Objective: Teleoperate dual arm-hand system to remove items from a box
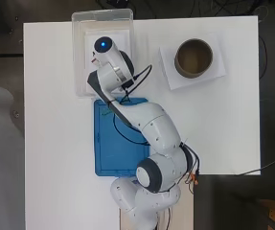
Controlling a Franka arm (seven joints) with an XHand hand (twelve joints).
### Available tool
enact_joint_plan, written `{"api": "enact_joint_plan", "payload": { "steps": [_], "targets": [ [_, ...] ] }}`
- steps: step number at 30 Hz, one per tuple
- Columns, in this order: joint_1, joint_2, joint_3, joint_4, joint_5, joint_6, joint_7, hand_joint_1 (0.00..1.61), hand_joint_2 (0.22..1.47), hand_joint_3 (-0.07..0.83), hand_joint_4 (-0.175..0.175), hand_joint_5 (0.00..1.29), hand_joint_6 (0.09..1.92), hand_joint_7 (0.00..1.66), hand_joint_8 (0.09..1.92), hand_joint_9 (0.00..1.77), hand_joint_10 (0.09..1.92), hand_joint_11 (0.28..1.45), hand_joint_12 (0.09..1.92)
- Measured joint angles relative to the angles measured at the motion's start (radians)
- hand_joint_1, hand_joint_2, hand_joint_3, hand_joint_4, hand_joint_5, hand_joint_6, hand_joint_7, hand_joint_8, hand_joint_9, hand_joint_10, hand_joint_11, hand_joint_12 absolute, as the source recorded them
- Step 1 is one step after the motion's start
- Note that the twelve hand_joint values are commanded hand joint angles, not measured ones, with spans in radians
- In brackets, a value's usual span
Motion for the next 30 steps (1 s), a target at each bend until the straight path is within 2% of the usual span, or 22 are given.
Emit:
{"api": "enact_joint_plan", "payload": {
  "steps": [2, 3, 5, 7, 10, 13, 17, 20, 24, 28, 30],
  "targets": [
    [0.048, -0.020, -0.013, 0.016, -0.034, -0.005, 0.017, 0.22, 0.97, -0.006, 0.036, 0.49, 0.09, 0.64, 0.09, 0.72, 0.09, 0.66, 0.09],
    [0.068, -0.025, -0.016, 0.019, -0.057, -0.005, 0.031, 0.19, 0.96, -0.011, 0.027, 0.42, 0.09, 0.56, 0.09, 0.65, 0.09, 0.63, 0.09],
    [0.082, -0.017, -0.006, 0.013, -0.102, 0.013, 0.068, 0.10, 0.93, -0.014, -0.023, 0.20, 0.09, 0.34, 0.09, 0.45, 0.09, 0.57, 0.09],
    [0.048, 0.027, 0.037, 0.014, -0.099, 0.023, 0.101, 0.03, 0.93, -0.010, -0.036, 0.11, 0.09, 0.28, 0.09, 0.41, 0.09, 0.56, 0.09],
    [-0.173, 0.224, 0.230, 0.023, 0.023, 0.027, 0.090, 0.00, 0.93, -0.002, -0.021, 0.15, 0.09, 0.34, 0.09, 0.47, 0.09, 0.58, 0.09],
    [-0.515, 0.485, 0.486, 0.029, 0.156, 0.032, 0.066, 0.03, 0.95, 0.006, 0.000, 0.23, 0.09, 0.40, 0.09, 0.52, 0.09, 0.60, 0.09],
    [-0.996, 0.829, 0.831, 0.022, 0.340, 0.054, 0.014, 0.06, 0.97, 0.009, 0.008, 0.27, 0.09, 0.44, 0.09, 0.55, 0.09, 0.62, 0.09],
    [-1.229, 1.016, 1.028, 0.008, 0.446, 0.072, -0.028, 0.08, 0.98, 0.006, 0.011, 0.30, 0.09, 0.47, 0.09, 0.56, 0.09, 0.62, 0.09],
    [-1.306, 1.064, 1.104, -0.017, 0.519, 0.102, -0.090, 0.09, 0.99, 0.005, 0.014, 0.34, 0.09, 0.49, 0.09, 0.58, 0.09, 0.62, 0.09],
    [-1.315, 1.018, 1.125, -0.048, 0.542, 0.131, -0.140, 0.09, 1.01, 0.007, 0.006, 0.35, 0.09, 0.52, 0.09, 0.60, 0.09, 0.62, 0.09],
    [-1.317, 1.019, 1.131, -0.053, 0.533, 0.131, -0.124, 0.07, 1.00, 0.003, 0.001, 0.33, 0.09, 0.49, 0.09, 0.59, 0.09, 0.62, 0.09]
  ]
}}
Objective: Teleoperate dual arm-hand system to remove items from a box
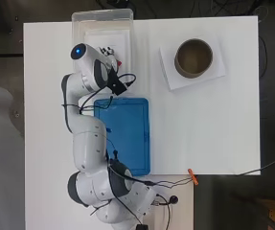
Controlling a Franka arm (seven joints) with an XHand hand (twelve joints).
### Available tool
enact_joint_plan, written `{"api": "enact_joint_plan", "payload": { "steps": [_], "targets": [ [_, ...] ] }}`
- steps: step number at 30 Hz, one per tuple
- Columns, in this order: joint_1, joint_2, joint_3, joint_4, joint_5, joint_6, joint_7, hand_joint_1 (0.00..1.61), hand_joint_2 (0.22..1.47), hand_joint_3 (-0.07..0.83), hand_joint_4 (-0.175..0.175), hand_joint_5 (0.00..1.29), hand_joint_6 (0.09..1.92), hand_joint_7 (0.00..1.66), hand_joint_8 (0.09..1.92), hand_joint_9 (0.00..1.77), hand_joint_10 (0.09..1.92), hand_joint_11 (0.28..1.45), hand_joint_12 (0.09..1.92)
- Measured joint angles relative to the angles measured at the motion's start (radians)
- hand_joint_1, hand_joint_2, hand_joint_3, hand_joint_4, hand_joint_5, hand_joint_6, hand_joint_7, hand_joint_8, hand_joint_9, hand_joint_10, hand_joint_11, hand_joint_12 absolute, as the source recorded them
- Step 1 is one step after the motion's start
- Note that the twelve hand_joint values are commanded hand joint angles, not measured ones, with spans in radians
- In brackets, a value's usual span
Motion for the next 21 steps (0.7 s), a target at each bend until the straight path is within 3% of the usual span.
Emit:
{"api": "enact_joint_plan", "payload": {
  "steps": [3, 4, 5, 6, 7, 9, 11, 12, 13, 14, 16, 21],
  "targets": [
    [-0.024, 0.030, 0.034, 0.019, -0.047, -0.044, 0.074, 0.07, 1.00, 0.003, -0.004, 0.30, 0.09, 0.46, 0.09, 0.55, 0.09, 0.60, 0.09],
    [-0.032, 0.038, 0.041, 0.029, -0.050, -0.060, 0.090, 0.20, 1.07, 0.017, 0.013, 0.38, 0.09, 0.53, 0.09, 0.60, 0.09, 0.62, 0.09],
    [-0.038, 0.044, 0.044, 0.036, -0.053, -0.070, 0.097, 0.58, 1.14, 0.014, -0.052, 0.52, 0.49, 0.63, 0.47, 0.78, 0.09, 0.71, 0.10],
    [-0.041, 0.048, 0.047, 0.039, -0.060, -0.072, 0.098, 0.92, 1.16, 0.020, -0.107, 0.65, 0.90, 0.68, 0.79, 0.89, 0.38, 0.78, 0.21],
    [-0.043, 0.049, 0.047, 0.040, -0.070, -0.069, 0.098, 1.12, 1.16, 0.015, -0.141, 0.74, 1.14, 0.71, 0.97, 0.94, 0.66, 0.77, 0.41],
    [-0.052, 0.040, 0.049, 0.033, -0.070, -0.050, 0.079, 1.29, 1.16, 0.005, -0.168, 0.81, 1.30, 0.74, 1.09, 0.98, 0.95, 0.68, 0.77],
    [-0.062, 0.021, 0.052, 0.032, -0.027, -0.034, 0.046, 1.33, 1.17, 0.002, -0.174, 0.81, 1.31, 0.72, 1.16, 0.96, 1.10, 0.63, 0.91],
    [-0.065, 0.004, 0.058, 0.031, -0.011, -0.025, 0.044, 1.20, 1.18, 0.001, -0.049, 0.81, 1.27, 0.74, 0.88, 0.95, 0.87, 0.61, 0.93],
    [-0.068, -0.017, 0.063, 0.029, -0.012, -0.018, 0.045, 1.09, 1.18, 0.000, 0.052, 0.82, 1.24, 0.79, 0.56, 0.99, 0.59, 0.61, 0.93],
    [-0.073, -0.046, 0.071, 0.027, -0.020, -0.012, 0.046, 1.02, 1.19, 0.000, 0.113, 0.82, 1.23, 0.85, 0.32, 1.03, 0.37, 0.61, 0.95],
    [-0.085, -0.134, 0.115, 0.020, -0.052, -0.013, 0.074, 0.97, 1.19, 0.000, 0.162, 0.83, 1.21, 0.90, 0.09, 1.08, 0.13, 0.60, 0.97],
    [-0.115, -0.291, 0.192, 0.028, -0.025, -0.055, 0.162, 0.95, 1.19, -0.001, 0.175, 0.83, 1.20, 0.91, 0.09, 1.07, 0.09, 0.58, 0.97]
  ]
}}
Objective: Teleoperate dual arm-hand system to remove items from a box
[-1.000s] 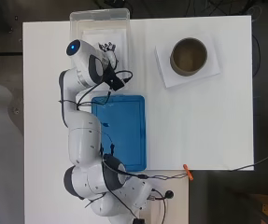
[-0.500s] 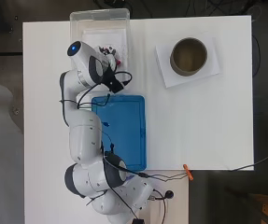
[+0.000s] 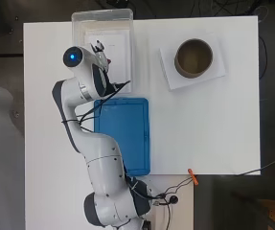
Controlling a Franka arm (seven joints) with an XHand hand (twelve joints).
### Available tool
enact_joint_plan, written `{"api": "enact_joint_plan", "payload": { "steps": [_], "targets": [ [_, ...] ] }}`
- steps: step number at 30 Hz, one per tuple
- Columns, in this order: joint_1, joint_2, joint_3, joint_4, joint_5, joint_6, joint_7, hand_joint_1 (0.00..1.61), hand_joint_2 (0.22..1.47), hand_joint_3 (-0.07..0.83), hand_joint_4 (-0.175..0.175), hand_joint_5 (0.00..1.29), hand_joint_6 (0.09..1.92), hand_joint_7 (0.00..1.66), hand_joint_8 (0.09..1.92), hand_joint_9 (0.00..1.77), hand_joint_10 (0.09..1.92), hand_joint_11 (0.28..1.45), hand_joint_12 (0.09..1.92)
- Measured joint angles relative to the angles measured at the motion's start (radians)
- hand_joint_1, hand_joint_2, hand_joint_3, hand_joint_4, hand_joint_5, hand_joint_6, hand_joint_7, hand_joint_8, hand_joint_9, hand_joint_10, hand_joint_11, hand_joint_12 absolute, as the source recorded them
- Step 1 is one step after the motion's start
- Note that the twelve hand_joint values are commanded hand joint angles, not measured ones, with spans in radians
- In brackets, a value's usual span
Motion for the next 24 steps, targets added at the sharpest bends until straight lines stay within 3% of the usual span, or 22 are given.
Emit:
{"api": "enact_joint_plan", "payload": {
  "steps": [13, 14, 15, 16, 17, 19, 21, 24],
  "targets": [
    [-0.021, 0.001, -0.037, 0.011, 0.051, -0.025, 0.036, 0.95, 1.19, 0.000, 0.175, 0.83, 1.20, 0.92, 0.09, 1.07, 0.09, 0.58, 0.96],
    [-0.021, 0.001, -0.037, 0.011, 0.051, -0.025, 0.036, 0.98, 1.18, 0.005, 0.145, 0.85, 1.18, 0.97, 0.64, 1.15, 0.64, 0.75, 1.25],
    [-0.022, 0.001, -0.037, 0.011, 0.051, -0.025, 0.036, 1.07, 1.19, 0.006, 0.025, 0.84, 1.20, 0.92, 0.99, 1.16, 1.16, 0.83, 1.50],
    [-0.026, -0.003, -0.043, 0.008, 0.058, -0.018, 0.029, 1.12, 1.19, 0.003, 0.014, 0.85, 1.20, 0.89, 1.12, 1.11, 1.35, 0.80, 1.59],
    [-0.046, -0.017, -0.065, 0.002, 0.072, -0.002, -0.002, 1.21, 1.17, -0.001, -0.020, 0.88, 1.17, 0.88, 1.14, 1.02, 1.32, 0.74, 1.58],
    [-0.098, -0.046, -0.146, -0.005, 0.097, 0.013, -0.118, 1.31, 1.14, -0.002, -0.048, 0.93, 1.02, 0.88, 1.06, 0.98, 1.29, 0.64, 1.44],
    [-0.144, -0.074, -0.267, -0.014, 0.117, 0.024, -0.301, 1.35, 1.13, 0.000, -0.132, 0.92, 1.03, 0.85, 1.07, 0.99, 1.19, 0.60, 1.25],
    [-0.187, -0.111, -0.438, -0.020, 0.137, 0.038, -0.571, 1.36, 1.13, 0.000, -0.171, 0.91, 1.13, 0.83, 1.04, 0.99, 1.11, 0.59, 1.12]
  ]
}}
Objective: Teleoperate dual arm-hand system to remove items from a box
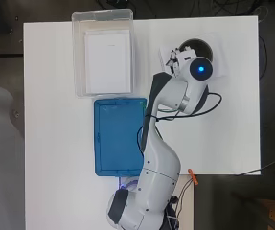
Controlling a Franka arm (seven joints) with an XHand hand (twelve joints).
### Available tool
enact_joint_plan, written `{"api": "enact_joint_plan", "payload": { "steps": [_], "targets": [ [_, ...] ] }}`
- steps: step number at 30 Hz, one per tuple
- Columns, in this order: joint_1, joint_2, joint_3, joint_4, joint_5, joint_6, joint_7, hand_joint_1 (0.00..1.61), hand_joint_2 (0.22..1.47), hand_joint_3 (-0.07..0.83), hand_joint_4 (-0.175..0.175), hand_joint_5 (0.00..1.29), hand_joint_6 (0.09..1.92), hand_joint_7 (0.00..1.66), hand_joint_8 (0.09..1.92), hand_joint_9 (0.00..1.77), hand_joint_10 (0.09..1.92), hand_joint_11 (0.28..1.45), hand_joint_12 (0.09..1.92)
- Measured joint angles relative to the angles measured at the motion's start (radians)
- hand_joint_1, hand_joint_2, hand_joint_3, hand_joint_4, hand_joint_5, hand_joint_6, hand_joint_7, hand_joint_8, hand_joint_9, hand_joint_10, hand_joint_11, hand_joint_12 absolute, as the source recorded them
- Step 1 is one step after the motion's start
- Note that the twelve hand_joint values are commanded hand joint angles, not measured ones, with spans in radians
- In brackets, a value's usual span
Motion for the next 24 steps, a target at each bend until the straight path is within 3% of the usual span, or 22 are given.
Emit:
{"api": "enact_joint_plan", "payload": {
  "steps": [2, 4, 6, 7, 9, 10, 12, 18, 23, 24],
  "targets": [
    [-0.016, -0.012, -0.039, -0.001, 0.010, 0.011, -0.057, 1.35, 1.15, 0.000, -0.175, 0.88, 1.23, 0.79, 1.03, 0.96, 1.13, 0.58, 1.10],
    [-0.028, -0.009, -0.045, -0.001, 0.027, 0.025, -0.015, 1.35, 1.14, 0.001, -0.175, 0.89, 1.25, 0.80, 1.02, 0.99, 1.05, 0.59, 0.94],
    [-0.031, -0.005, -0.062, -0.002, 0.036, 0.040, 0.049, 1.35, 1.15, 0.001, -0.175, 0.87, 1.19, 0.78, 1.12, 0.98, 1.09, 0.61, 0.76],
    [-0.016, -0.015, -0.089, -0.002, 0.022, 0.047, 0.076, 1.35, 1.16, 0.003, -0.175, 0.85, 1.19, 0.78, 0.84, 0.92, 1.14, 0.62, 0.68],
    [0.066, -0.069, -0.188, 0.008, -0.039, 0.051, 0.117, 1.14, 1.15, -0.001, 0.038, 0.90, 1.11, 0.83, 0.29, 0.90, 0.52, 0.65, 0.46],
    [0.130, -0.104, -0.246, 0.014, -0.074, 0.052, 0.138, 1.08, 1.15, -0.001, 0.099, 0.91, 1.10, 0.83, 0.15, 0.91, 0.28, 0.67, 0.33],
    [0.326, -0.202, -0.392, 0.036, -0.169, 0.050, 0.186, 1.02, 1.15, -0.001, 0.157, 0.90, 1.11, 0.81, 0.09, 0.88, 0.09, 0.68, 0.13],
    [0.775, -0.419, -0.720, 0.082, -0.424, 0.061, 0.317, 0.99, 1.16, 0.001, 0.175, 0.89, 1.13, 0.75, 0.09, 0.83, 0.09, 0.66, 0.09],
    [0.873, -0.484, -0.806, 0.084, -0.590, 0.104, 0.407, 0.99, 1.17, 0.002, 0.175, 0.87, 1.16, 0.78, 0.09, 0.88, 0.09, 0.69, 0.09],
    [0.878, -0.487, -0.810, 0.080, -0.594, 0.101, 0.414, 0.68, 1.03, -0.006, 0.094, 0.56, 0.74, 0.55, 0.09, 0.73, 0.09, 0.65, 0.09]
  ]
}}
